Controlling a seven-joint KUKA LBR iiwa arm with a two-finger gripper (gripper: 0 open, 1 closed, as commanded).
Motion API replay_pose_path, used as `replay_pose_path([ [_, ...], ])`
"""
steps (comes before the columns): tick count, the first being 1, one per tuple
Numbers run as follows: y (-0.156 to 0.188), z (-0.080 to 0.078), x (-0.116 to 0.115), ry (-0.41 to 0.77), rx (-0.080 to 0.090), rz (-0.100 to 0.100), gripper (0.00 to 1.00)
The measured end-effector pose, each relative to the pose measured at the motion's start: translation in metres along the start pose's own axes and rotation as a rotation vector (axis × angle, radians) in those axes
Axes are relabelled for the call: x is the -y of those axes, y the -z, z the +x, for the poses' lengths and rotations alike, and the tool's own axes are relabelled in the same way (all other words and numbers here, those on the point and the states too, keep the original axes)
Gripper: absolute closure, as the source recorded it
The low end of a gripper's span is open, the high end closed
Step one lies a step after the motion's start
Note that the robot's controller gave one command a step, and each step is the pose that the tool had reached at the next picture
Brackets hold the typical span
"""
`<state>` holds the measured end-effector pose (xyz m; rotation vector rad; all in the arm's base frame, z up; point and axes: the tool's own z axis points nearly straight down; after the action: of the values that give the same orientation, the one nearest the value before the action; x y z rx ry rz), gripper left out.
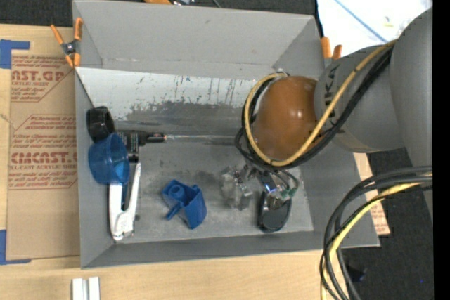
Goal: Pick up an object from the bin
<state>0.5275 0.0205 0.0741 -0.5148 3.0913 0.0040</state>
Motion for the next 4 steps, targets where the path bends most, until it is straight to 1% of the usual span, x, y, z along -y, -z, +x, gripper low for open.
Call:
replay_pose_path([
  [1, -0.004, -0.014, -0.007, 0.018, 0.003, 0.000, 0.00],
  [2, -0.004, -0.014, -0.007, 0.018, 0.004, 0.000, 0.00],
  [3, 0.108, 0.002, -0.043, 0.142, 0.000, -0.002, 0.00],
  [4, -0.006, -0.006, -0.071, 0.113, -0.010, -0.005, 1.00],
])
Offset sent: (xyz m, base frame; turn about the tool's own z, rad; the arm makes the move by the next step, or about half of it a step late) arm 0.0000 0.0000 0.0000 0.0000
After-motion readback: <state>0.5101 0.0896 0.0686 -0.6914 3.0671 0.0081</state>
